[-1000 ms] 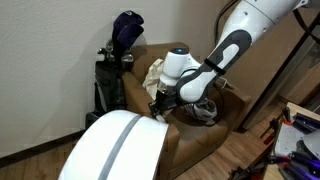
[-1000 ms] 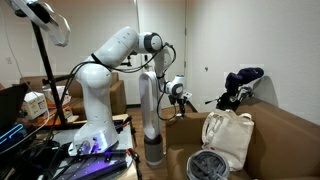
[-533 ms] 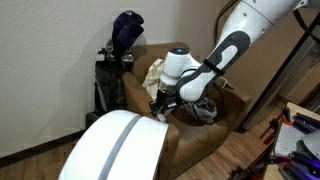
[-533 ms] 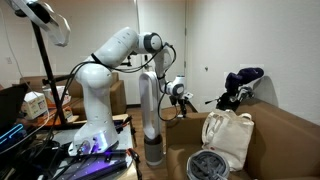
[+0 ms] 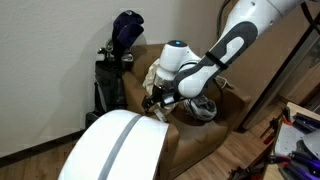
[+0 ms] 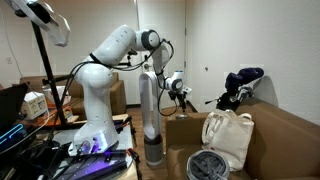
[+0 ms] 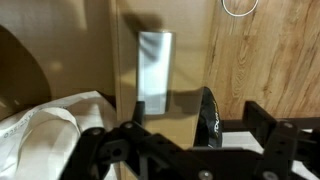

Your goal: Move the white object from one arm of the couch to the other,put the remote on the left arm of the couch and then move the helmet to the corner

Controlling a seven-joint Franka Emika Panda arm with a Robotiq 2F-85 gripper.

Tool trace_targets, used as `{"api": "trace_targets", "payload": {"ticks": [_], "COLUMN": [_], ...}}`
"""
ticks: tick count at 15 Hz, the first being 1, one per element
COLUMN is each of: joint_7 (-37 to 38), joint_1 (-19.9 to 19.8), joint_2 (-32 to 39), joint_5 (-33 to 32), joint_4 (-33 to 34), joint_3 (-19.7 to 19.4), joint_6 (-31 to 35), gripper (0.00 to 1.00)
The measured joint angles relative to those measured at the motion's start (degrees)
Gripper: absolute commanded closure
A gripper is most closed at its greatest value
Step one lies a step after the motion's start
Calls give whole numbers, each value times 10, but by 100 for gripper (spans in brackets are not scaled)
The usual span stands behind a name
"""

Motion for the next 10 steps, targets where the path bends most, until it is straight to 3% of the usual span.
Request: {"api": "trace_targets", "payload": {"ticks": [5,10], "joint_7": [-5,-65], "joint_1": [8,-27], "joint_2": [-127,-236], "joint_5": [-11,-24], "joint_4": [-40,-86], "joint_3": [-14,-6], "joint_6": [-82,-183], "gripper": [0,0]}}
